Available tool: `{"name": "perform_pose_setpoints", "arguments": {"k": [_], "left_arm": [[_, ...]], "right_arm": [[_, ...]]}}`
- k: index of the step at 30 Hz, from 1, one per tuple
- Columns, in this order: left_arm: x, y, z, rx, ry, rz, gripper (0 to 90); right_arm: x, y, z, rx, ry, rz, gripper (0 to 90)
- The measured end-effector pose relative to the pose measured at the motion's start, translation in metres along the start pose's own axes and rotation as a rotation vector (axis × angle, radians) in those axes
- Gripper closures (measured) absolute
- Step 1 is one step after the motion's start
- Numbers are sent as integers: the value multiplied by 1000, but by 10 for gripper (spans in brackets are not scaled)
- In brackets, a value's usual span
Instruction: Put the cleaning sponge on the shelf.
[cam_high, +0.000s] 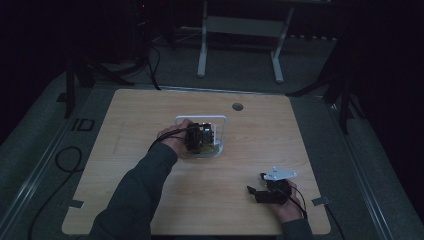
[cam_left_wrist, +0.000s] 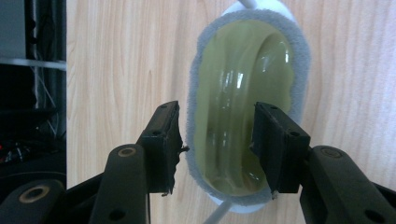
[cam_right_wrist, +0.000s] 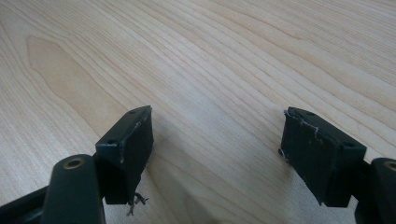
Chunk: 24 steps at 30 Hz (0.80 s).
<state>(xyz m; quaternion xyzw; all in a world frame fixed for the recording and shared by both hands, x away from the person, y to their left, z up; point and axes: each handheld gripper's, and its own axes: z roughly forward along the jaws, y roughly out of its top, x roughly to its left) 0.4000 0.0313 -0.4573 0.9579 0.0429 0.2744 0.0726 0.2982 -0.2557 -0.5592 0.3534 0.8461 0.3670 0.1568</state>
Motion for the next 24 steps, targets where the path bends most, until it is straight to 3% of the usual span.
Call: {"name": "perform_pose_setpoints", "arguments": {"k": [14, 24], "left_arm": [[-3, -6, -22, -44, -22, -26, 502], [-16, -8, -38, -95, -45, -36, 492]], "right_arm": [[0, 0, 0, -1, 0, 1, 247], [0, 0, 0, -2, 0, 0, 246]]}}
